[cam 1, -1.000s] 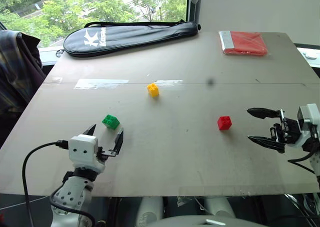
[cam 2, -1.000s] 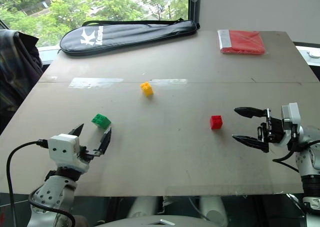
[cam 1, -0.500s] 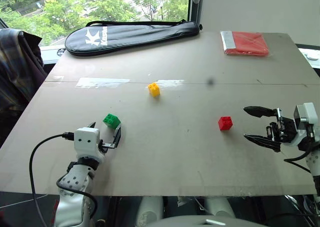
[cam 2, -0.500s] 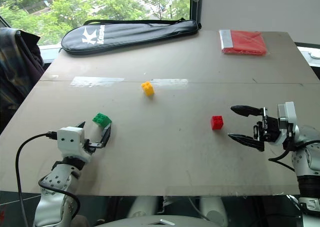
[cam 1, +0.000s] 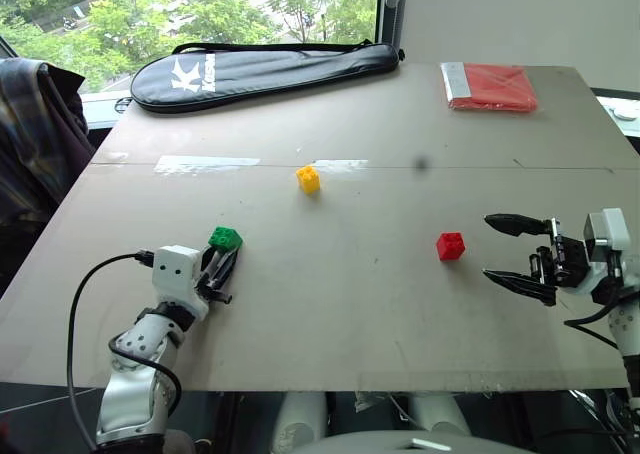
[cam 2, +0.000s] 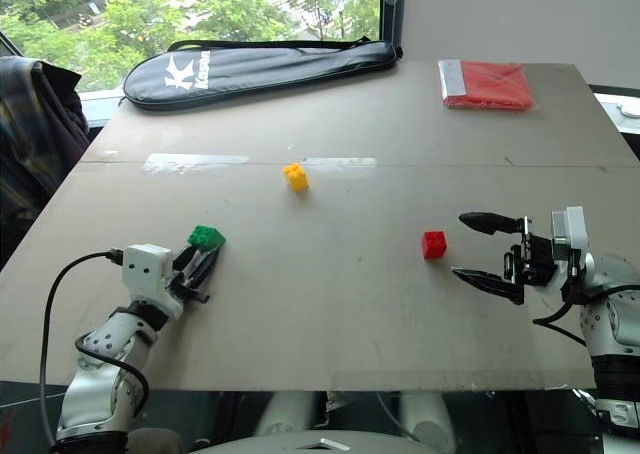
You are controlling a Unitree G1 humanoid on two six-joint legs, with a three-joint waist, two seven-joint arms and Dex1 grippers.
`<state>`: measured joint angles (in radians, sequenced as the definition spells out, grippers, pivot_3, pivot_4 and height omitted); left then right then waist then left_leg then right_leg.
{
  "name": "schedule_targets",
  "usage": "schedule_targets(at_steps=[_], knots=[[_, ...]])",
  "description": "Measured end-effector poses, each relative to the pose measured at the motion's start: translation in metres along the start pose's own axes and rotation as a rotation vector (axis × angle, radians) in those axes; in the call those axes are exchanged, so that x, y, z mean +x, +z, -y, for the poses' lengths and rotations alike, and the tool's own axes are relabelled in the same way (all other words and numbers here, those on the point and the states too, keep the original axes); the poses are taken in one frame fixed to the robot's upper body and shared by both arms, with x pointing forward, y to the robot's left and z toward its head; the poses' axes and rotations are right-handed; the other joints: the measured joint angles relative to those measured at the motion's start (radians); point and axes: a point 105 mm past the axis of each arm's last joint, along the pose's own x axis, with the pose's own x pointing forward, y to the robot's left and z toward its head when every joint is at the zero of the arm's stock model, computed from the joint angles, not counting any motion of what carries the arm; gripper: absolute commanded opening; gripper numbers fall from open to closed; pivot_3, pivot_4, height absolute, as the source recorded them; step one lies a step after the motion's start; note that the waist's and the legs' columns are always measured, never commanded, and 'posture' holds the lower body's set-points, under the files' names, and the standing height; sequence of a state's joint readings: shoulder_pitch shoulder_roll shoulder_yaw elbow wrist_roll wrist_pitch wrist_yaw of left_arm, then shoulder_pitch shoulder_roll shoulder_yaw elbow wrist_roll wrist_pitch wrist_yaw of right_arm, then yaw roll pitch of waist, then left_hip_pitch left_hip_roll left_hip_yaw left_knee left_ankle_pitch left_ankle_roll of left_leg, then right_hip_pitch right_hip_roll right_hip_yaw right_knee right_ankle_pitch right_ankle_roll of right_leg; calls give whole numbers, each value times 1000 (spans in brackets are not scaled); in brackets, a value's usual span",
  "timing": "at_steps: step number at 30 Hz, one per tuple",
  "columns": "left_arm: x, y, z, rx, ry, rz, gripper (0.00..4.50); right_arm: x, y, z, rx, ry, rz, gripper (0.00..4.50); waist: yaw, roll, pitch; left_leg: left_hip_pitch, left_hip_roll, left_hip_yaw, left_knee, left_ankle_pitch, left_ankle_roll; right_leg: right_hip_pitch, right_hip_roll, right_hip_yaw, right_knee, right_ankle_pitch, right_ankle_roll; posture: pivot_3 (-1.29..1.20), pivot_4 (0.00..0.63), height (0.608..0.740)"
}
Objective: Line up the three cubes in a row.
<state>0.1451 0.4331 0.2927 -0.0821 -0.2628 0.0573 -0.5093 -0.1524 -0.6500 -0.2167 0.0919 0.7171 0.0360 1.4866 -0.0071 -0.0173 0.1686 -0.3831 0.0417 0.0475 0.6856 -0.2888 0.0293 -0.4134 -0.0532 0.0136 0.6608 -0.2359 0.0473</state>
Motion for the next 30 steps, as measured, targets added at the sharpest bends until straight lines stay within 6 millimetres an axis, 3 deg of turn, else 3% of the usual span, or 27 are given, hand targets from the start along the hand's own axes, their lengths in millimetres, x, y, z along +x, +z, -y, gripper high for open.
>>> schedule_targets(at_steps=[3, 10, 14, 15, 17, 19, 25, 30], knots=[[7, 5, 6, 41, -131, -5, 1181, -3, 0, -1, -1, -22, -3, 4500, 6, 0, 0, 0, -1, 0, 0, 0, 0, 0, 0, -1, 0, -1, -1, 0, 150, 708], [37, 31, 73, 121, -697, 43, 1181, -11, -4, -7, 11, -56, -18, 4500, 23, 0, 0, -2, -2, 1, 0, 0, 0, 0, 0, -1, -2, 0, 1, 0, 150, 708], [58, 42, 97, 199, -856, 61, 1181, -18, -8, -9, 22, -84, -31, 4500, 19, 0, 0, -3, -2, 2, 0, 0, 0, 0, 2, -2, -2, 1, 3, 0, 150, 708], [67, 45, 106, 208, -894, 68, 1181, -22, -9, -10, 22, -103, -36, 4500, 23, 0, 0, -4, -3, 2, 1, 0, 0, 0, 2, -3, -3, 2, 3, 0, 150, 708], [89, 58, 144, 276, -1018, 113, 1181, -25, -10, -12, 17, -126, -42, 4500, 29, 0, 0, -7, -3, 0, 3, 0, 0, 0, 3, -5, -3, 2, 3, 0, 150, 708], [94, 62, 163, 332, -1084, 139, 1181, -27, -13, -14, 16, -139, -51, 4500, 22, 0, 0, -7, -3, 1, 3, 0, 0, 0, 3, -4, -4, 2, 3, 0, 150, 708], [98, 53, 189, 321, -1200, 99, 1181, -38, -16, -18, 25, -199, -75, 4500, 3, 0, 0, -10, -2, -2, 2, 0, 0, -4, 4, -5, -3, 1, 4, 0, 150, 708], [105, 57, 210, 339, -1249, 115, 1181, -37, -16, -21, 8, -214, -66, 4500, 9, 0, 1, -10, -3, -2, 3, 0, 0, -4, 4, -4, -3, 2, 4, 0, 150, 708]])
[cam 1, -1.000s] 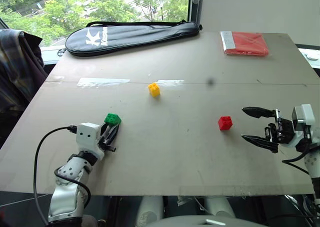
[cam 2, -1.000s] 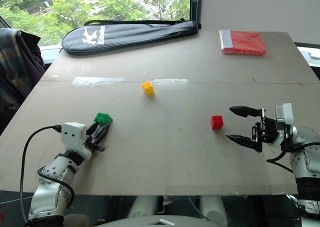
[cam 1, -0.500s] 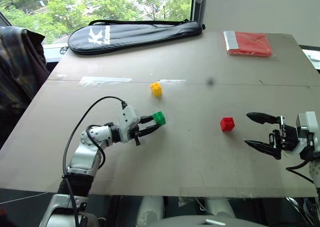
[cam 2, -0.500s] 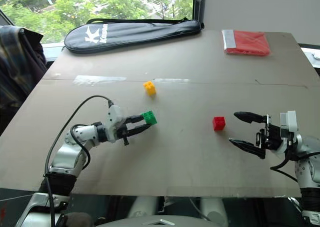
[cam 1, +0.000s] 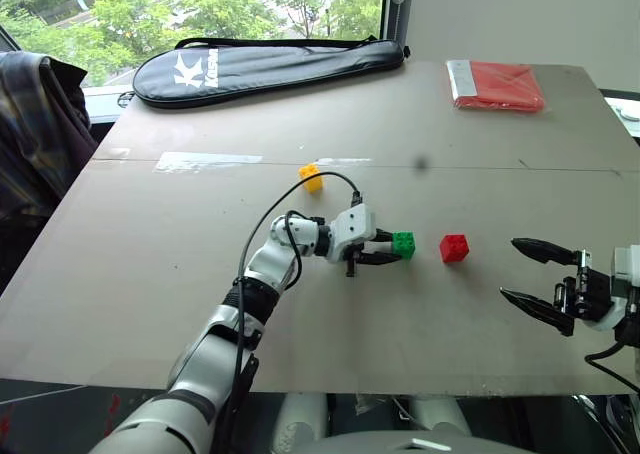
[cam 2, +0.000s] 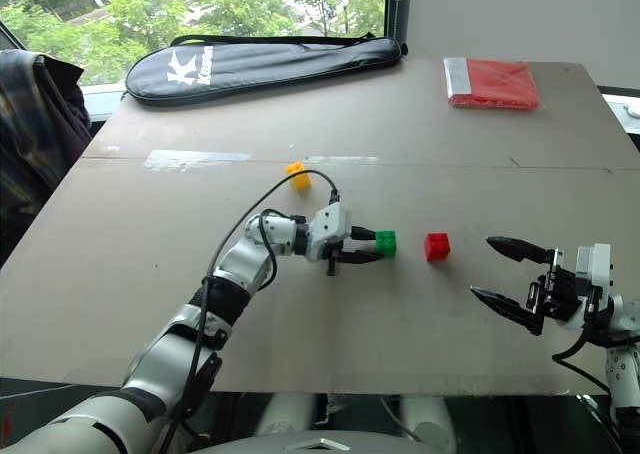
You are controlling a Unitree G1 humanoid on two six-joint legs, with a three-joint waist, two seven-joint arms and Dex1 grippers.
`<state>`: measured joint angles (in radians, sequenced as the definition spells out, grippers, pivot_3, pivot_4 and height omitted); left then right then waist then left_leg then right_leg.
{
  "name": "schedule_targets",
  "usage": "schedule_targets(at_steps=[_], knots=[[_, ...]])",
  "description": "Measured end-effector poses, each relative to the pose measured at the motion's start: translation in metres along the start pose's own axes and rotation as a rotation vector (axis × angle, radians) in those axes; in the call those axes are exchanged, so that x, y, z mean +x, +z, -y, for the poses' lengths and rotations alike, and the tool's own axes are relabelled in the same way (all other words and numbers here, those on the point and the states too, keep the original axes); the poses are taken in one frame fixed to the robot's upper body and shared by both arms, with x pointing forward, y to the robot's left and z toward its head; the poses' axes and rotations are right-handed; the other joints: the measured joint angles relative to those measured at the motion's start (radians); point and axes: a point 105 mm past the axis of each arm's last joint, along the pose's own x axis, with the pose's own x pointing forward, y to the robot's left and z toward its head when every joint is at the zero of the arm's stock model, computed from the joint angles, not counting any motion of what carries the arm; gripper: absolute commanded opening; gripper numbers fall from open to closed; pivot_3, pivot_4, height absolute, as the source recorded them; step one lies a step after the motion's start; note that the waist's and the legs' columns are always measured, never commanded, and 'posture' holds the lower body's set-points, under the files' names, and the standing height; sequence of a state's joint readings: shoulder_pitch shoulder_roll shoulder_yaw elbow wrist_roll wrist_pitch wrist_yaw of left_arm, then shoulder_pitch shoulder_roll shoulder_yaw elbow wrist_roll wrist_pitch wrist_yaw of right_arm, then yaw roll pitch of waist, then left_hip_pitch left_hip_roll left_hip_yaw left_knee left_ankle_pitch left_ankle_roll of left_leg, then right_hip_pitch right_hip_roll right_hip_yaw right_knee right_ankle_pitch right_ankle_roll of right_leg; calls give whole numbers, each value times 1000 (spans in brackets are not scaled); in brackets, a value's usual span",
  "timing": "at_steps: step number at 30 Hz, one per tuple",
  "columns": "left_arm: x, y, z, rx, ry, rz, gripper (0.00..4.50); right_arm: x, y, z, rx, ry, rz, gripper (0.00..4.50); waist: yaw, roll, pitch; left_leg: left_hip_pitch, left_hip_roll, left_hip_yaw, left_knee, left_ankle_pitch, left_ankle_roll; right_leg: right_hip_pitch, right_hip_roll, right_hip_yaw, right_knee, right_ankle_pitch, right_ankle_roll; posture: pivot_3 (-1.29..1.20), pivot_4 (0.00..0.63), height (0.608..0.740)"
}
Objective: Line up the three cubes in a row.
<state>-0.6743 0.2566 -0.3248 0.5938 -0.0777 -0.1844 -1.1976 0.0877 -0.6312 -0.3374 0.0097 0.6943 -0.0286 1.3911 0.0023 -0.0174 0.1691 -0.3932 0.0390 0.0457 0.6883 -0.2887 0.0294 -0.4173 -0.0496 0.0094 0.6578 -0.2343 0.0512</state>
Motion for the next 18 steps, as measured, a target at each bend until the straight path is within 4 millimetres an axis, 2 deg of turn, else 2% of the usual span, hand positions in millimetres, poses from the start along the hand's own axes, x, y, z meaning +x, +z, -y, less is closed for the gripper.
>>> schedule_targets(at_steps=[13, 14, 16, 18], knots=[[8, 0, 0, 6, -12, -2, 1181, -4, -5, -2, 4, -16, -14, 4500, 11, 0, 0, 0, 0, 0, 0, 0, 0, 0, 0, 0, 0, 0, 0, 0, 150, 708], [8, 0, 0, 6, -13, -2, 1981, -5, -5, -2, 4, -17, -15, 4500, 11, 0, 0, 0, 0, 0, 0, 0, 0, 0, 0, 0, 0, 0, 0, 0, 150, 708], [8, -1, 1, 2, -21, -4, 2573, -5, -6, -3, 2, -17, -17, 4500, 11, 0, 0, 0, 0, 0, 0, 0, 0, 0, 0, 0, 0, 0, 0, 0, 150, 708], [8, -1, 2, -1, -31, -5, 3611, -5, -6, -3, -1, -17, -19, 4500, 11, 0, 0, 0, 0, -1, 0, 0, 0, 0, 0, 0, 0, 0, 0, 0, 150, 708]])
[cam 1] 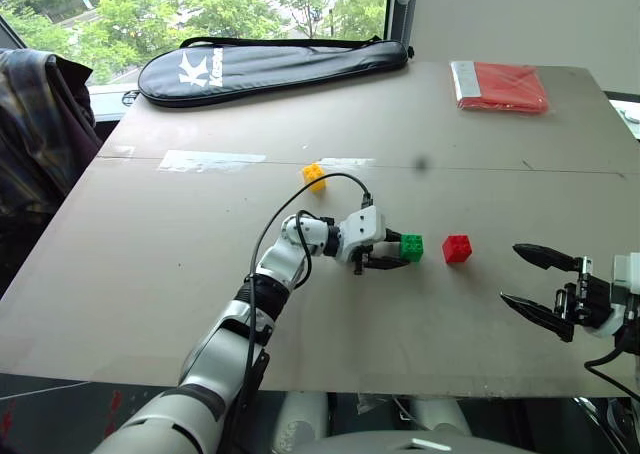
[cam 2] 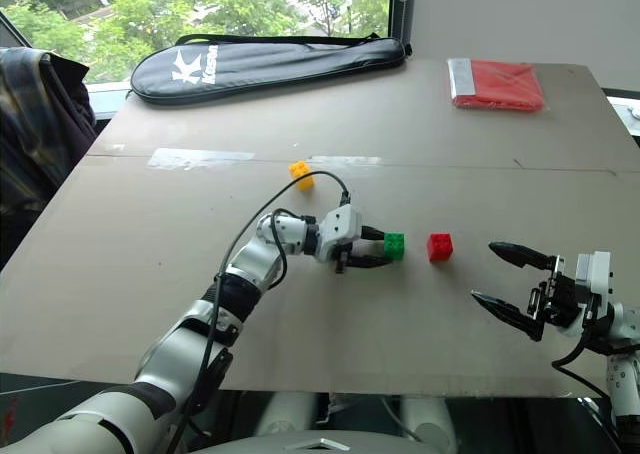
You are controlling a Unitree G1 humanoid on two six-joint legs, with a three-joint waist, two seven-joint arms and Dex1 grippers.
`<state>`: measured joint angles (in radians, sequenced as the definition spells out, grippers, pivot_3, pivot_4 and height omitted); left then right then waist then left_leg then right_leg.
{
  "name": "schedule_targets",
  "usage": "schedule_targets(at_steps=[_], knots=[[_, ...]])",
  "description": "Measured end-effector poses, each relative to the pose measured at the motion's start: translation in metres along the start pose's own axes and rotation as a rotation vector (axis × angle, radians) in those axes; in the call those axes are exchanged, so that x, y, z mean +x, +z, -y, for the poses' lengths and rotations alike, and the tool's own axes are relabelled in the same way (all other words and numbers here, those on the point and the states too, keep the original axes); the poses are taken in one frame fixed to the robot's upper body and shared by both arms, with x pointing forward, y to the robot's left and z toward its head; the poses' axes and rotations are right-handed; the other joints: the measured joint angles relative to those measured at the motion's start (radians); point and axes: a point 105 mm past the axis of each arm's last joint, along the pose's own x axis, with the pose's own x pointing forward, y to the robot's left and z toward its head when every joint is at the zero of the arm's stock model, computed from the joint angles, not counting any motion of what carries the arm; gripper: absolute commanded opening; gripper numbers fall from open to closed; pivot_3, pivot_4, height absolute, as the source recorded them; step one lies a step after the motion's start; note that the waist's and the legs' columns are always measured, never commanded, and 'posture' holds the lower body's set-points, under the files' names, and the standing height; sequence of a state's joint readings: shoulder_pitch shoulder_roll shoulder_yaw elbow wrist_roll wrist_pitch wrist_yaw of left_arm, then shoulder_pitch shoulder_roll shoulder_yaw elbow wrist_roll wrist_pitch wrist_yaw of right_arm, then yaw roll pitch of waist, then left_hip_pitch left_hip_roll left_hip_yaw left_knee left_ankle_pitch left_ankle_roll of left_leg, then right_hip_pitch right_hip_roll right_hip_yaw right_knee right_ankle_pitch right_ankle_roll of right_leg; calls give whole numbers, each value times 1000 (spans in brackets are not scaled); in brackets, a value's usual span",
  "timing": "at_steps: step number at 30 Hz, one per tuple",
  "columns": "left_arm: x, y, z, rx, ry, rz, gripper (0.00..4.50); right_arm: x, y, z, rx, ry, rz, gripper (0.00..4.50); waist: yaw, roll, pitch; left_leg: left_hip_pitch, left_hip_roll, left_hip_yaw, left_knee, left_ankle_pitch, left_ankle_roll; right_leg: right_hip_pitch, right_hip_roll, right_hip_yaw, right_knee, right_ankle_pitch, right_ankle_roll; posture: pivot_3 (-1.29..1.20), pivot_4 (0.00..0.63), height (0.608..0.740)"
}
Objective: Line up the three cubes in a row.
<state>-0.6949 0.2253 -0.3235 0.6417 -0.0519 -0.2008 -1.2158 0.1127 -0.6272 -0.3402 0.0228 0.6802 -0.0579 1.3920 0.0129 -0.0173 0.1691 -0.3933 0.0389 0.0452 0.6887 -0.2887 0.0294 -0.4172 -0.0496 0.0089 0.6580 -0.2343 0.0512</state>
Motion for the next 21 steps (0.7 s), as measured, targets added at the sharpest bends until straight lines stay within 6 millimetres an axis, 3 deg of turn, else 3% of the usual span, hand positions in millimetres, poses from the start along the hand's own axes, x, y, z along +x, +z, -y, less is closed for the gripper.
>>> schedule_targets(at_steps=[1, 2, 10, 13, 17, 21], knots=[[0, 0, 0, -1, -3, 0, 3760, 0, 0, 0, 0, 0, 0, 4500, 0, 0, 0, 0, 0, 0, 0, 0, 0, 0, 0, 0, 0, 0, 0, 0, 150, 708], [0, 0, 0, -1, -4, 0, 4385, 0, 0, 0, -3, 0, 0, 4500, 0, 0, 0, 0, 0, 0, 0, 0, 0, 0, 0, 0, 0, 0, 0, 0, 150, 708], [-11, -2, -8, 16, 53, -18, 4470, -4, -5, 1, 0, -3, -8, 4500, -3, 0, 0, 0, 0, 0, 0, 0, 0, 0, 0, 0, 1, 0, 0, 0, 150, 708], [-31, 3, -9, 37, 96, -12, 4470, -4, -4, 1, -8, 3, -7, 4500, -7, 0, 0, 1, 1, -1, 0, 0, 0, 0, 0, 0, 1, 0, 0, 0, 150, 708], [-78, 13, 0, 47, 156, -62, 4470, -4, -2, 0, -11, 19, -1, 4500, -16, 1, 0, 1, 2, -4, -1, 0, 0, 0, 0, 0, 2, 0, 0, 0, 150, 708], [-108, 36, 8, -15, 260, 15, 4470, -1, 2, 3, -24, 23, 19, 4500, -12, 1, 0, 2, 2, -5, 0, 0, 0, 1, -2, 1, 2, 0, 0, 0, 150, 708]])
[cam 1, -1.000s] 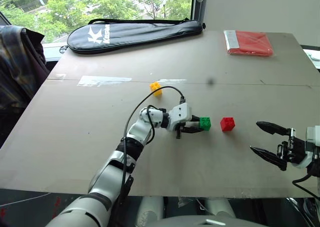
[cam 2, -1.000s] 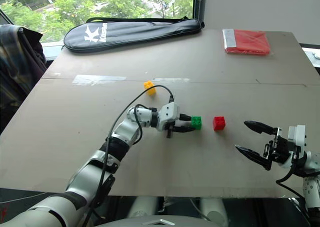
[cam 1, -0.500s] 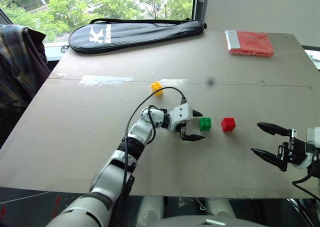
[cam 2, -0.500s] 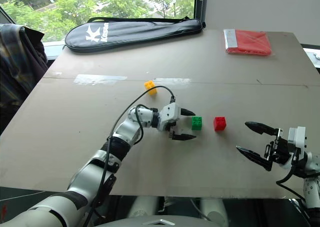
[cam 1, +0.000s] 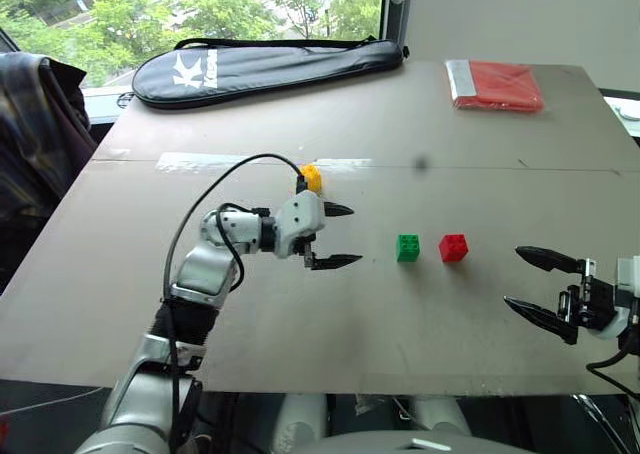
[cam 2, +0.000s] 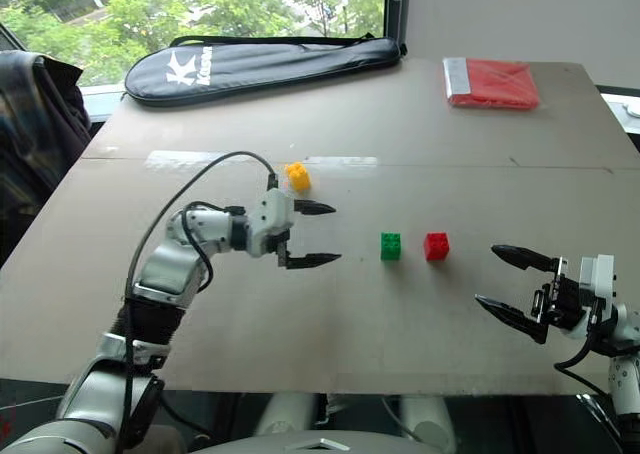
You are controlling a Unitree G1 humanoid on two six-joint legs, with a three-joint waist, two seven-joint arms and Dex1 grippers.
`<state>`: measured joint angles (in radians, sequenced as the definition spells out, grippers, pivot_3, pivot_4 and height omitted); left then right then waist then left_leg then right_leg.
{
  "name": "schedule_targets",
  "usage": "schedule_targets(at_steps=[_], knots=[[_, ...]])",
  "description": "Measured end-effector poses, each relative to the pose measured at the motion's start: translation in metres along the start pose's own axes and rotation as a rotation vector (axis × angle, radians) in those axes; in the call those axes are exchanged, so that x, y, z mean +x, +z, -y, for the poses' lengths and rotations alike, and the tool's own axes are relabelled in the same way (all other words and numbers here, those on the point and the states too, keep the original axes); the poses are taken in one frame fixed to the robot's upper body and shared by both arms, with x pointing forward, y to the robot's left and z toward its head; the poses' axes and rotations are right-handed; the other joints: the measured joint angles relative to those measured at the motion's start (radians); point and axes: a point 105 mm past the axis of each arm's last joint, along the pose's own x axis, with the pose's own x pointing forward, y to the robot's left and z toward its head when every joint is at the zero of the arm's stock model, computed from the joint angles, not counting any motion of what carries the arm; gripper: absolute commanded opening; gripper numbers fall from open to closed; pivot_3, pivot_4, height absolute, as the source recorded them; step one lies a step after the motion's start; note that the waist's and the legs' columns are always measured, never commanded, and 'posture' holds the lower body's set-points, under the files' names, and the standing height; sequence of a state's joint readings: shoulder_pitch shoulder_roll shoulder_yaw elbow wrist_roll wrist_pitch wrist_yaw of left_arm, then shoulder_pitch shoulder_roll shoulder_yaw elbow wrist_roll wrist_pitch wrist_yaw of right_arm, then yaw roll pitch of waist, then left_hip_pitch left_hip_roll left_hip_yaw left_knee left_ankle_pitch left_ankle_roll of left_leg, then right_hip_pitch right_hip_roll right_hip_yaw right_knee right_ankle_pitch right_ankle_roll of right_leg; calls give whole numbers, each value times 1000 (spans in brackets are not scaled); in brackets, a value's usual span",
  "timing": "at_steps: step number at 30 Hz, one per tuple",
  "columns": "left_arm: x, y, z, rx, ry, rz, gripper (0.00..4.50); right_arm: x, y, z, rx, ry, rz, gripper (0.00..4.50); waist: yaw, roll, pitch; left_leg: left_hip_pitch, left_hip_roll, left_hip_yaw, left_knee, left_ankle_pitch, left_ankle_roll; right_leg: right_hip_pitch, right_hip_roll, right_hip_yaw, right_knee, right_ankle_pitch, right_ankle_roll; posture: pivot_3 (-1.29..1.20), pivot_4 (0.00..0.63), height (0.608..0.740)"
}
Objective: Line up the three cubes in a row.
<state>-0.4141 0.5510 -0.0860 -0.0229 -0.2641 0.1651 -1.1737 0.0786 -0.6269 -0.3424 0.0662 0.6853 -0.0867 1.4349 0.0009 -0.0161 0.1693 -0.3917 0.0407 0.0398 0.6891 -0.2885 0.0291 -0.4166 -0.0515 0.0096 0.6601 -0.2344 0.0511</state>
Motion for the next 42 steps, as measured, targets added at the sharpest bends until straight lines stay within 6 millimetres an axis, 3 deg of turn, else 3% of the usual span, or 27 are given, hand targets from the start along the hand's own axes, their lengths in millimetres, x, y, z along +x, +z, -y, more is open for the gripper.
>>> schedule_targets(at_steps=[2, 3, 9, 12, 25, 31, 38, 39, 40, 42], knots=[[-16, 2, -8, -82, 144, 48, 4470, 0, 1, 2, 2, -15, 10, 4500, -2, 0, 0, 1, 0, 0, 0, 0, 0, 1, -1, 0, 1, 0, 0, 0, 150, 708], [-28, -4, -22, -137, 305, 53, 4470, 2, 2, 5, 2, -29, 23, 4500, -2, 0, 0, 2, 0, 0, 0, 0, 0, 2, -1, 0, 1, 0, 0, 0, 150, 708], [-46, -30, -46, -184, 636, 10, 4470, 11, 7, 15, -13, -68, 67, 4500, 12, 0, 0, 6, -2, 1, 1, 0, 0, 5, 0, 0, 2, 0, 0, 0, 150, 708], [-54, -54, -59, -211, 761, -58, 4470, 14, 8, 20, -13, -100, 75, 4500, 12, 0, 0, 6, -2, 2, 0, 0, 0, 5, 0, 0, 2, 0, 0, 0, 150, 708], [-17, -71, -93, -107, 588, -74, 4470, 20, 7, 18, -7, -112, 69, 4500, 12, -1, 0, 5, -2, 7, 0, 0, 0, 5, 1, 0, 1, 0, 0, 0, 150, 708], [-15, -78, -110, -121, 551, -139, 4470, 19, 6, 17, -4, -115, 66, 4500, 9, -1, 0, 1, -2, 7, 0, 0, 0, 1, 1, -1, 0, 0, 0, 0, 150, 708], [-14, -81, -109, -180, 500, -123, 4470, 16, 4, 12, 1, -121, 53, 4500, 10, -1, 0, 0, -2, 6, 0, 0, 0, 0, 1, -2, 0, 0, 1, 0, 150, 708], [-13, -81, -107, -193, 482, -117, 3957, 16, 3, 12, 2, -122, 52, 4500, 10, -1, 0, 0, -2, 6, 0, 0, 0, 0, 1, -2, 0, 0, 1, 0, 150, 708], [-12, -81, -106, -199, 471, -114, 3766, 16, 3, 12, 2, -122, 52, 4500, 10, -1, 0, 0, -2, 6, 0, 0, 0, 0, 1, -2, 0, 0, 1, 0, 150, 708], [-10, -81, -104, -211, 443, -110, 2783, 16, 4, 12, 2, -121, 51, 4500, 10, -1, 0, 0, -2, 6, 0, 0, 0, 0, 1, -2, 0, 0, 1, 0, 150, 708]])
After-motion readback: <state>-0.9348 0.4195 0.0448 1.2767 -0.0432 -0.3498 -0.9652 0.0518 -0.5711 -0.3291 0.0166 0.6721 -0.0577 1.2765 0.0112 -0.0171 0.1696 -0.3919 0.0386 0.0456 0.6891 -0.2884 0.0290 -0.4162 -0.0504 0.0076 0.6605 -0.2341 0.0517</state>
